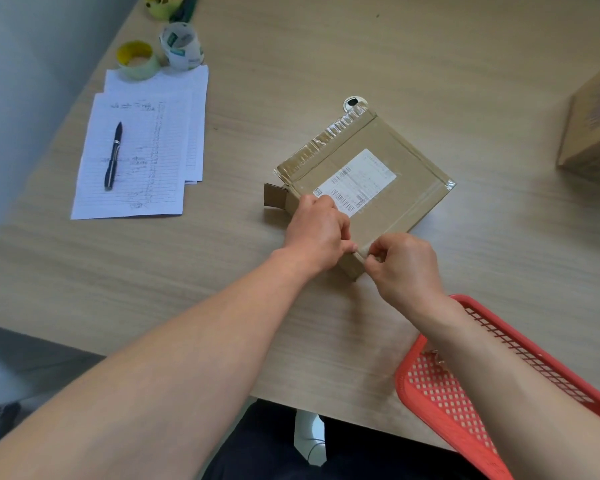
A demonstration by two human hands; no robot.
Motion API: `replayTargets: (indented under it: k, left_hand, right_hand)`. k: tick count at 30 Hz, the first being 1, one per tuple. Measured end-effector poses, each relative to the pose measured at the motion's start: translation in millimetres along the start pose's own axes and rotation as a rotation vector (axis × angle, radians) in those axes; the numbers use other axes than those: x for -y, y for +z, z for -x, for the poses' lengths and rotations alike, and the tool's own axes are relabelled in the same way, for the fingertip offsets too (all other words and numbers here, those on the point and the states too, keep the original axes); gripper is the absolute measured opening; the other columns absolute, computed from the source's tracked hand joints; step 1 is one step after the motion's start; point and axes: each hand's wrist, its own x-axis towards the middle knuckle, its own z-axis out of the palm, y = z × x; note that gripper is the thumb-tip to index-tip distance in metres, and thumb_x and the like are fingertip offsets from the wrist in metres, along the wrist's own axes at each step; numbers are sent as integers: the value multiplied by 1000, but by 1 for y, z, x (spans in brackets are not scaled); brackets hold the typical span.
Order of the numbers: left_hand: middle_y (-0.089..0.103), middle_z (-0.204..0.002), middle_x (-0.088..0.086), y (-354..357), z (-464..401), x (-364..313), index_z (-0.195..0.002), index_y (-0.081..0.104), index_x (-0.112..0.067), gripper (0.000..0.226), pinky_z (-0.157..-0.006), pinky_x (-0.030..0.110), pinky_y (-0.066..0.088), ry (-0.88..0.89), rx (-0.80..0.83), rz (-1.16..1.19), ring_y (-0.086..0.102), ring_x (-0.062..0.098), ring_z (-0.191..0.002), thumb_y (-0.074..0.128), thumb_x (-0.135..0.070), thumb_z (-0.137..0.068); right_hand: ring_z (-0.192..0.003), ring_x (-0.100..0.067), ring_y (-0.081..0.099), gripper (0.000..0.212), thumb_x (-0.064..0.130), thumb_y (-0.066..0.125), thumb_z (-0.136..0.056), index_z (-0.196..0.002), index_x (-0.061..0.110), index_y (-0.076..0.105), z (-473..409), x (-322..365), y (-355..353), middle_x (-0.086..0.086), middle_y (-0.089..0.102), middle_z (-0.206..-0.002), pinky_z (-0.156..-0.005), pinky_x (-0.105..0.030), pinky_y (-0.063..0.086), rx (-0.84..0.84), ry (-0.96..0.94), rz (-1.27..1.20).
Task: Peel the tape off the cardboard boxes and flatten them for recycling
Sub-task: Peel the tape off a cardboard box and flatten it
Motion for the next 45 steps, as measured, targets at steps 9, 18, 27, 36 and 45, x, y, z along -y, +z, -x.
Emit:
replayTargets:
  k: [9, 18, 27, 36, 45]
  left_hand:
    - [55, -109, 0, 0, 3, -1, -85, 74, -22, 20, -99, 28, 37, 6, -6, -10, 37, 23, -121, 80, -41, -80]
    - [55, -109, 0, 1, 2, 0, -84, 74, -22, 20, -100, 30, 38, 7, -13, -10, 37, 23, -120, 80, -42, -80]
    - [54, -110, 0, 2, 1, 1, -85, 75, -22, 21, -100, 28, 37, 9, -4, -7, 36, 23, -121, 80, -41, -80]
    - [54, -109, 0, 2, 3, 2, -85, 76, -22, 21, -96, 25, 36, 15, -7, 4, 36, 23, -120, 80, -41, -81]
    - [51, -109, -1, 4, 2, 6, -88, 76, -23, 23, -97, 22, 33, 70, -26, -24, 36, 23, -118, 79, -44, -80]
  right_hand:
    - [-81, -29, 59, 9, 5, 64, -81, -80, 11, 71, 6, 0, 4, -9, 65, -86, -69, -29, 35, -20, 30, -39]
    - [-74, -21, 60, 15, 27, 76, -80, -71, 16, 73, 10, 0, -10, -1, 64, -73, -69, -34, 49, 12, 133, -133]
    - [-84, -33, 59, 20, 22, 61, -90, -83, 7, 71, 4, 17, -9, -13, 65, -89, -66, -32, 39, 74, 90, 162]
    - [-76, -31, 47, 36, 23, 58, -94, -64, 14, 39, -3, 36, -17, -11, 51, -82, -64, -32, 36, 235, 176, 260]
    - [-76, -27, 51, 15, 15, 58, -86, -73, 14, 50, 19, -1, 3, -3, 55, -76, -64, -34, 27, 78, 143, -133]
